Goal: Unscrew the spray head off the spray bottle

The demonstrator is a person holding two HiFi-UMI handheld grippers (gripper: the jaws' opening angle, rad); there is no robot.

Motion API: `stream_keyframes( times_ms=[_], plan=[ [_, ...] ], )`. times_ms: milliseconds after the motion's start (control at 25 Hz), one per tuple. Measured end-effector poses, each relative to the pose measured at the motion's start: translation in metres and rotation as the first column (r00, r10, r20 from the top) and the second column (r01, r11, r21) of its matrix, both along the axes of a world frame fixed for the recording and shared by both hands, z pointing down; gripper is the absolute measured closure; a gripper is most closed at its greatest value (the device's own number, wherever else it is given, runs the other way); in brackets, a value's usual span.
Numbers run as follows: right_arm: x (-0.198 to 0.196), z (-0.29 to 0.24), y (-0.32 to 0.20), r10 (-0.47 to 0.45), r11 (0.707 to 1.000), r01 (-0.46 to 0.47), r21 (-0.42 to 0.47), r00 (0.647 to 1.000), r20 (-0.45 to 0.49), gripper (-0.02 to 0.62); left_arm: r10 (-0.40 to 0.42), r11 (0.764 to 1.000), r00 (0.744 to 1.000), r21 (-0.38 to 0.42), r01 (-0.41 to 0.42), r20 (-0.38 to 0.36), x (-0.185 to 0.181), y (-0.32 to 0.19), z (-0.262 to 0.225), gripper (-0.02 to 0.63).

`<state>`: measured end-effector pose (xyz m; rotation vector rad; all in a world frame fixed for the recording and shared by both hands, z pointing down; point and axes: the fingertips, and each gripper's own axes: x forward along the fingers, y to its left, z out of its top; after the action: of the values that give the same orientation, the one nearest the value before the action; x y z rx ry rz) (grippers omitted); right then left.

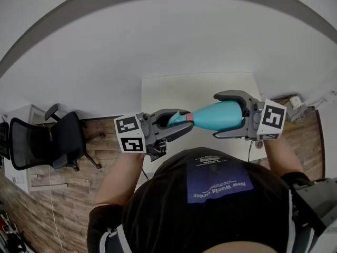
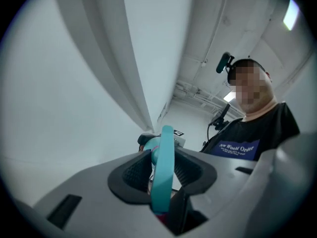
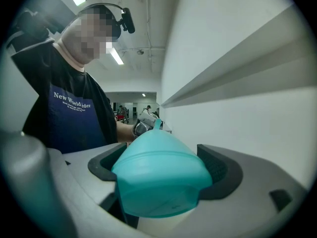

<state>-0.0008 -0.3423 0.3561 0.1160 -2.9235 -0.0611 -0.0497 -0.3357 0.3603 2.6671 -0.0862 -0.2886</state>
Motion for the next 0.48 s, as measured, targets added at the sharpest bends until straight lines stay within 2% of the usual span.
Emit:
stream_keyframes(
  times_ms=[120, 400, 480],
  plan=[
    [-0.0007, -0.0009, 0.0004, 0.004, 0.999, -0.004, 0.042, 1.000, -0.020, 0.147, 0.016, 0.997, 0.999, -0.079, -0.018, -0.033, -0.0005, -0.0015, 0.0021, 0.471],
    [-0.0022, -0.0033, 0.0080, -0.011, 0.997, 0.015, 0.080, 0.999, -0.047, 0.150, 0.062, 0.988, 0.996, -0.137, -0.069, -0.058, -0.0018, 0.0004, -0.0005, 0.469],
    [-0.0024, -0.0030, 0.0085, -0.004, 0.993, 0.011, 0.119, 0.998, -0.059, 0.150, 0.062, 0.981, 0.995, -0.177, -0.075, -0.078, -0.0019, -0.0014, 0.0012, 0.469]
  ],
)
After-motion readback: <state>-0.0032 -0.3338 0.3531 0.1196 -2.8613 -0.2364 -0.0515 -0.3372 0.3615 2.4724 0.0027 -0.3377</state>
